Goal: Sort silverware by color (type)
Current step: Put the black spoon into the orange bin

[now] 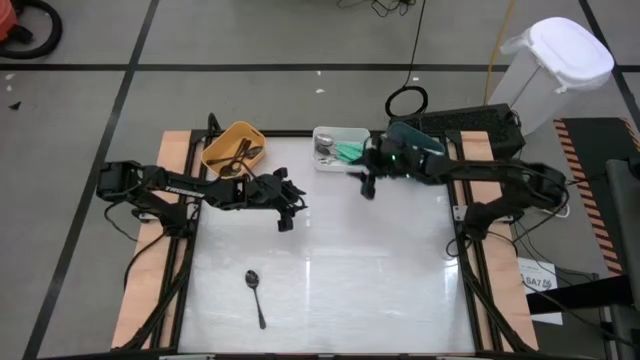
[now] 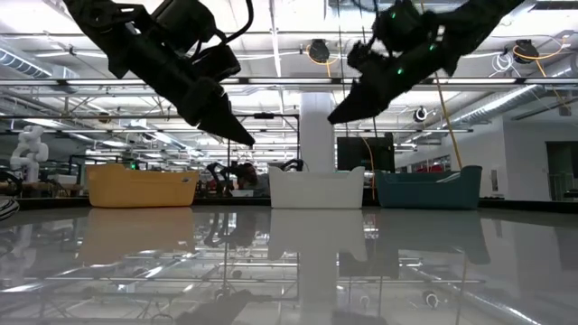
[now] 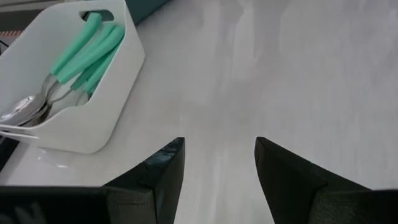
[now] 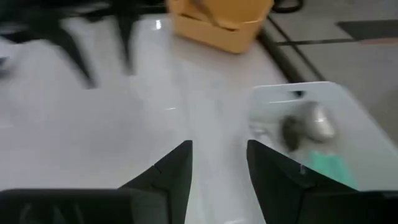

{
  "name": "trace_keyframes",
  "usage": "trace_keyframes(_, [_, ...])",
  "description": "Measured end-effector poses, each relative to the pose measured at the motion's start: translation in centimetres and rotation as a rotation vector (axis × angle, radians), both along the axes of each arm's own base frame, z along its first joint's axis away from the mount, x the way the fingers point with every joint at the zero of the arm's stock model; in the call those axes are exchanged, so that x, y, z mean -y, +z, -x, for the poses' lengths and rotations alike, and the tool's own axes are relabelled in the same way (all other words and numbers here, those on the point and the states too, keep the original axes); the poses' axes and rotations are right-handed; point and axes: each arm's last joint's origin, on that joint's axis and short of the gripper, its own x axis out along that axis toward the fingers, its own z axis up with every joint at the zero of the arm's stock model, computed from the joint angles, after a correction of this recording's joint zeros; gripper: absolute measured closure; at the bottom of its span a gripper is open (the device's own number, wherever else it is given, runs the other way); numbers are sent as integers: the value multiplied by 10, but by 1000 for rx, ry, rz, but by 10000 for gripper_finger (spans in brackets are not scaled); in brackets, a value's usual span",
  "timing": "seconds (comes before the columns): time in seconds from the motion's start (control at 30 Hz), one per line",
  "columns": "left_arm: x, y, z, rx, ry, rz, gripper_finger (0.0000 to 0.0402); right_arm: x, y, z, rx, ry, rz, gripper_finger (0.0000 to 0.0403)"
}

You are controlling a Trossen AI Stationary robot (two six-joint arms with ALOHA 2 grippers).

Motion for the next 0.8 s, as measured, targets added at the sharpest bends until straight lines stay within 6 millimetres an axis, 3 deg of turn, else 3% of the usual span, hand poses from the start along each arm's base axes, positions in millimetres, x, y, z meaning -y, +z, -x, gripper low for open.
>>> trace_keyframes(0.17, [0, -1, 1, -8, 6, 10, 206, -46, 9, -1, -30, 79, -61, 254])
trace_keyframes(0.53, [4, -15, 13, -189, 72, 114, 206, -151, 0, 0, -152, 386, -196, 254])
trace_keyframes(0.67, [20, -18, 15, -225, 67, 169, 206, -180, 1, 6, -151, 471, -168, 255])
trace_keyframes(0.8, [53, -20, 16, -246, -12, 197, 206, -194, 1, 10, -149, 476, -129, 255])
